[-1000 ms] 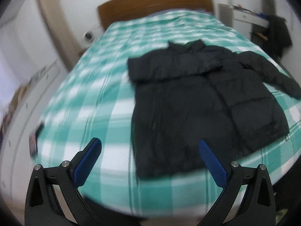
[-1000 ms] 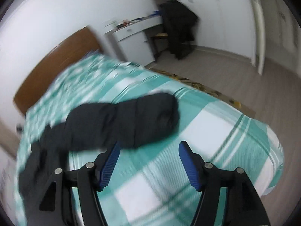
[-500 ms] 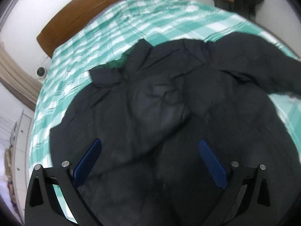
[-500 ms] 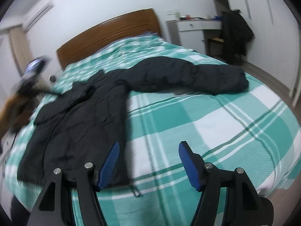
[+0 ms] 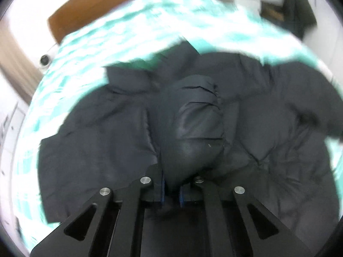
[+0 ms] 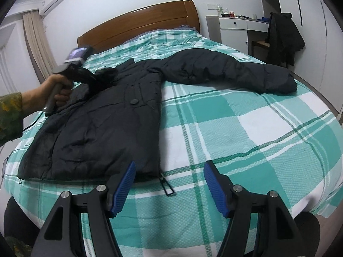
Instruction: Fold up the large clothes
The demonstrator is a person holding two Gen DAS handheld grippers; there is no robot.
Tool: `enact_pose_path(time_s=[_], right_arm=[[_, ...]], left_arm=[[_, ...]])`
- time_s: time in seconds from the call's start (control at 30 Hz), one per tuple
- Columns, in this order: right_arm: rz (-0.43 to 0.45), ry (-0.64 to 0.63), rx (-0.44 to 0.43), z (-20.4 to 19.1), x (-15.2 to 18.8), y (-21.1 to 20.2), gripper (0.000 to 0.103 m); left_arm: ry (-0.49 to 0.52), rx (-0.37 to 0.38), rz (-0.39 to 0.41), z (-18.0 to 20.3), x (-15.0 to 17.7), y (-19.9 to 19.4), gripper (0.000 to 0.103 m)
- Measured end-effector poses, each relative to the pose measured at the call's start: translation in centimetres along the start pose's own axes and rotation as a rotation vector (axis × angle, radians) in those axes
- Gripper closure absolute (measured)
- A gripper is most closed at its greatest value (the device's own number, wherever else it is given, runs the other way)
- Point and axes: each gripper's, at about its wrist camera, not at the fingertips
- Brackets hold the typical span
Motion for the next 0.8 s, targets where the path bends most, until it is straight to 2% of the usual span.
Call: enact_pose_path(time_s=[0.1,0.2,0.27,0.37,0.47,0.5,0.6,0.7,0.73,0.77,0.8], right_arm=[[0.032,0.002,-0.001,-0.6,-0.3,-0.9,0.036],[0.05,-0.001,-0.008,-1.3,-0.6,-1.5,0.036],[0.058,-0.009,-0.014,-1.9,-0.6,-1.8,0.036],[0.062,-0.008,-0.026,-2.6,-0.6,-2.1,0.036],[0.074,-0.009,-0.04,-3.5,-0.7,-2.6,0.036],[0.077,-0.012,-0.046,-3.7,-0.7,-2.8,0.036],[0.082,-0.025,-0.063,-4.5,-0.9,-3.5,0.036],[0.085,-0.039,-0.056,-4.9,-0.9,-4.1,0.036],[0.089,-0.041,-0.052,-4.9,-1.0,-4.3,0.036],[0.088,-0.043,-0.048,-4.9,-1.0,-4.6,0.036],[0.085,-0.043,-0.045,-4.9,-1.0,-4.7,0.036]], left_arm=[[-0.11,0.017,0.13,-5.2,1.9,-8.3,0.096],[-0.205,0.0,0.224,-11.3,4.6,-15.4,0.096],[-0.275,-0.033,0.26,-15.6,7.3,-19.5,0.096],[-0.432,-0.092,0.282,-22.8,12.7,-24.4,0.096],[-0.552,-0.169,0.286,-27.6,17.2,-25.9,0.096],[-0.619,-0.196,0.286,-29.9,19.5,-26.3,0.096],[-0.747,-0.259,0.284,-34.1,24.0,-25.2,0.094],[-0.905,-0.237,0.267,-38.0,29.5,-23.0,0.094],[-0.939,-0.231,0.251,-38.4,30.4,-21.7,0.093],[-0.972,-0.216,0.227,-38.9,31.7,-20.6,0.091],[-1.006,-0.203,0.191,-39.3,32.8,-19.2,0.083]])
Point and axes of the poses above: each gripper's, at about its wrist camera, not at the fingertips, and y roughly the way its jaws point, z to its right, x to its underside, and after that the axes turned 10 degrees about x, right-handed
